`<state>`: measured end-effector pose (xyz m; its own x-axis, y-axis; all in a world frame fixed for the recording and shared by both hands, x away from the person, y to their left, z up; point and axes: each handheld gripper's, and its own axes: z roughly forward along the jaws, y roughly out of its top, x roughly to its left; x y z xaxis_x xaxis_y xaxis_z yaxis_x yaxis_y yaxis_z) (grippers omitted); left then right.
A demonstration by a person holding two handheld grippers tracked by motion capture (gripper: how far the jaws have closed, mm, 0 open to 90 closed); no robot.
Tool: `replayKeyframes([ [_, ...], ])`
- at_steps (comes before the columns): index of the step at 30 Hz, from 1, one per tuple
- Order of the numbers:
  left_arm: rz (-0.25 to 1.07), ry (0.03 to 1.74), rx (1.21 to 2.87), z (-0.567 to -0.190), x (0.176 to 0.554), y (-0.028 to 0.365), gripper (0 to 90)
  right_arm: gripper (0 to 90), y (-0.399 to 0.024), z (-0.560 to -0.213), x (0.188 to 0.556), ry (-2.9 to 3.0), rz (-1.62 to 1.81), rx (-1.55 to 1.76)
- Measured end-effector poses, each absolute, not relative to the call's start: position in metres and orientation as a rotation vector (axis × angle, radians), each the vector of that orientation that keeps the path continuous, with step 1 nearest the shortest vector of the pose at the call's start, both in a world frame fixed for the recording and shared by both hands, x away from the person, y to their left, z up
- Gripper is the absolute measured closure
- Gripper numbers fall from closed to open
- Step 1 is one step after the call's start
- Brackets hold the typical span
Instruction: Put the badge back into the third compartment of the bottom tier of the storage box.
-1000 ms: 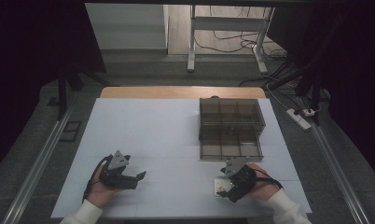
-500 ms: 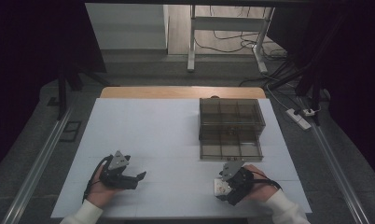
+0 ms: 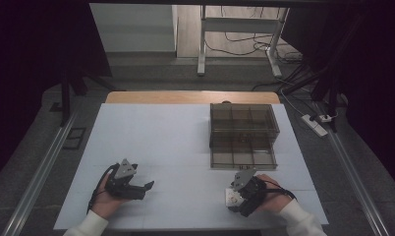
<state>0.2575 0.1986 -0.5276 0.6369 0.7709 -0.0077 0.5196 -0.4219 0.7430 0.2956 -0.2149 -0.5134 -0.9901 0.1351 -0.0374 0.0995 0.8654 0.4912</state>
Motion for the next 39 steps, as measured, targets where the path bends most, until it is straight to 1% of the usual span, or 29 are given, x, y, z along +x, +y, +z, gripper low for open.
replayKeyframes([
  [6,0.435,1.002,2.118,-0.528,0.258,0.199,12.2,19.5,-0.215,-0.514,0.296,2.975,0.783,0.193],
  [10,0.438,1.001,2.120,-0.527,0.257,0.198,12.2,25.9,-0.216,-0.512,0.296,2.979,0.786,0.186],
  [12,0.439,1.000,2.119,-0.527,0.257,0.198,12.2,31.1,-0.217,-0.512,0.296,2.975,0.792,0.185],
  [13,0.439,1.000,2.120,-0.527,0.257,0.198,12.2,31.6,-0.217,-0.511,0.296,2.977,0.788,0.181],
  [29,0.437,0.997,2.116,-0.527,0.257,0.199,12.2,32.8,-0.216,-0.509,0.296,2.972,0.767,0.145],
  [39,0.436,0.996,2.119,-0.527,0.257,0.199,12.2,32.8,-0.220,-0.504,0.299,2.922,0.822,0.190],
])
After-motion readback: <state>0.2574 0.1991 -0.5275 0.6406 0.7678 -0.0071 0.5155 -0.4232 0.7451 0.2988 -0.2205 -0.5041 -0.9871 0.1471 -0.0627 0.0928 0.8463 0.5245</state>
